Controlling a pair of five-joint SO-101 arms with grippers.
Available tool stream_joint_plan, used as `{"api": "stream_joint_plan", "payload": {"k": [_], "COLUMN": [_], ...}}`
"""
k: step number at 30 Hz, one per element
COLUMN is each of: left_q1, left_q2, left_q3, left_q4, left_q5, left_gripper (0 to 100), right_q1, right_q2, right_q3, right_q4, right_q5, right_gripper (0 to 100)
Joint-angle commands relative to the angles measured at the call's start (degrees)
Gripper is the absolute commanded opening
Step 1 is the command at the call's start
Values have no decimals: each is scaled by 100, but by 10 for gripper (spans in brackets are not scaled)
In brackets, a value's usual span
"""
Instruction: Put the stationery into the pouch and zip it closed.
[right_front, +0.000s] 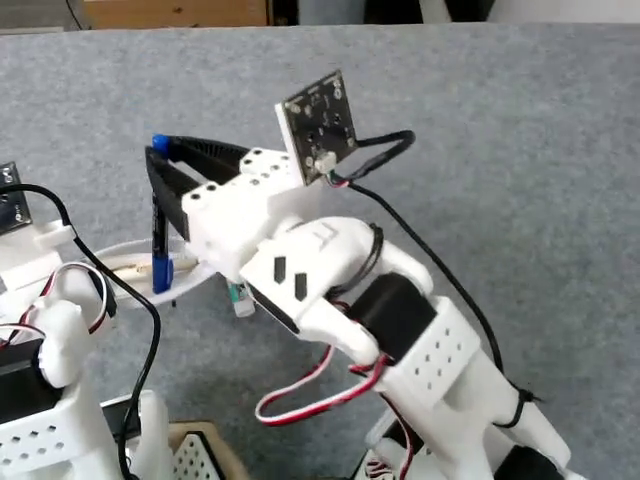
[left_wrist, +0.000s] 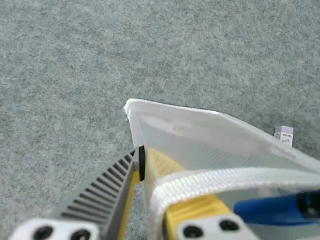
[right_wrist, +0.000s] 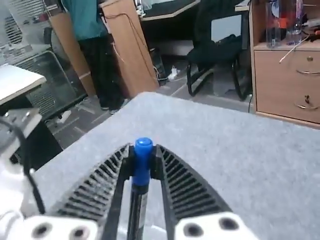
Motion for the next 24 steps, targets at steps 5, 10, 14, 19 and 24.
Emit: {"api": "stream_joint_plan", "payload": {"k": [5,10,14,19,24], "left_q1": [-48,-48,-48,-48,-48], "left_q2": [-105,-105,-105,-105,-105], "left_q3": [-189,-189,-189,-189,-189], "left_q4": [-220,-220,-220,-220,-220], "left_q5": [35,35,35,35,35], "left_gripper": [29,29,29,29,29], "right_q1": [-70,-53,-44,-70,-70], "right_q2": [-338,-593,-655,-637,-629], "right_q3": [13,13,259,1015,1692], "right_q4": [774,1196,1442,1398,809], "right_q5": [264,607,738,774,765], "right_gripper": [11,11,11,11,11]}}
